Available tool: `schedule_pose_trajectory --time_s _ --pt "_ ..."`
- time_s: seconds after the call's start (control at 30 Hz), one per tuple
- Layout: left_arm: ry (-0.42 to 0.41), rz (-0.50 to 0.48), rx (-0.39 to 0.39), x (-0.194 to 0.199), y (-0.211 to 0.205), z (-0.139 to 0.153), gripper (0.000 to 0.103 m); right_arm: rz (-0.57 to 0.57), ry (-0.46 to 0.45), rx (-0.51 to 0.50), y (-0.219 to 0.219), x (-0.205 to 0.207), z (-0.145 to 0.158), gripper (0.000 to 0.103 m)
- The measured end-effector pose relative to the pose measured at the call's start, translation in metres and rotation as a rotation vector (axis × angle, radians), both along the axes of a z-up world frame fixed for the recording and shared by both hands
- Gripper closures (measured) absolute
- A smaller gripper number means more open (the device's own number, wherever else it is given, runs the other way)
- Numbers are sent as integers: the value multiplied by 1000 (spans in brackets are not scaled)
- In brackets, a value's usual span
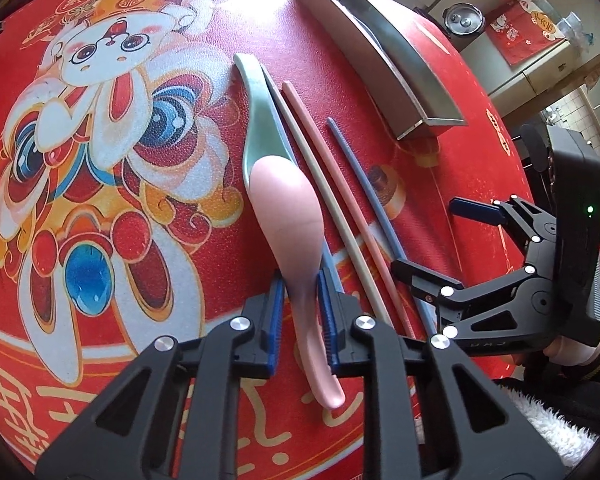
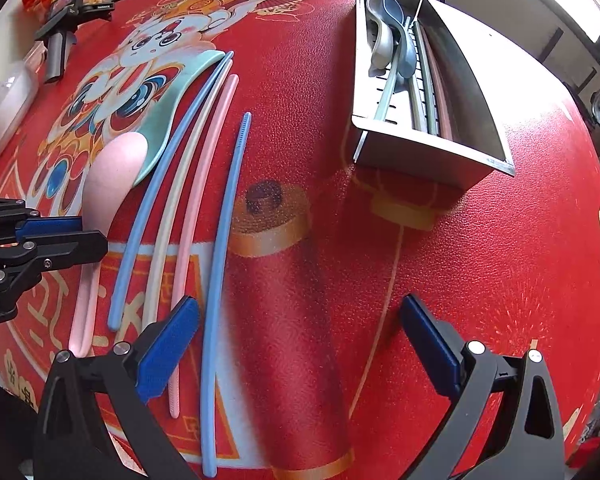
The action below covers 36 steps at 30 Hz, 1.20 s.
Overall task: Organize utensils
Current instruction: 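Close the left tool on the pink spoon while the right tool grasps a blue chopstick, then lift the pink spoon and blue chopstick and carry both over the steel tray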
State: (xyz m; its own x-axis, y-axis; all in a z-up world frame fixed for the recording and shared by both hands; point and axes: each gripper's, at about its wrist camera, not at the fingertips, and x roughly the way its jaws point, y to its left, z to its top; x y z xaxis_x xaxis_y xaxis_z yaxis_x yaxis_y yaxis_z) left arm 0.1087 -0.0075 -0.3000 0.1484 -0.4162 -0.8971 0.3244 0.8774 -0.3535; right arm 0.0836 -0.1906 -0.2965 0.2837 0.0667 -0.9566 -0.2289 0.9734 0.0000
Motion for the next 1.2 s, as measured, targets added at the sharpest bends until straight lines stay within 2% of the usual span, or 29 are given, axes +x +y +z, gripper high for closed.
schedule_pose_trajectory --time_s 0.13,0.33,0.43,0.5,0.57,0.7,0.87,1.2 --pt "-43 -13 10 -2 4 10 90 21 0 0 5 -1 2 12" --pt "-53 -72 35 -8 -5 12 92 85 -11 9 18 -6 10 36" --pt "-46 -89 56 -8 -11 7 92 106 -22 14 22 -6 13 58" --pt "-32 -95 62 -7 -13 3 92 106 -23 18 22 -5 15 84" --pt "-21 -99 65 -8 -15 -1 91 93 -20 20 18 -3 15 93" --pt "-10 -105 80 -9 -18 -5 90 67 -8 41 10 -1 14 96" --pt "-12 -103 74 -9 -18 -7 90 56 23 39 7 -5 15 96" --pt "7 -43 -4 -12 6 -10 89 52 11 41 7 -8 14 96"
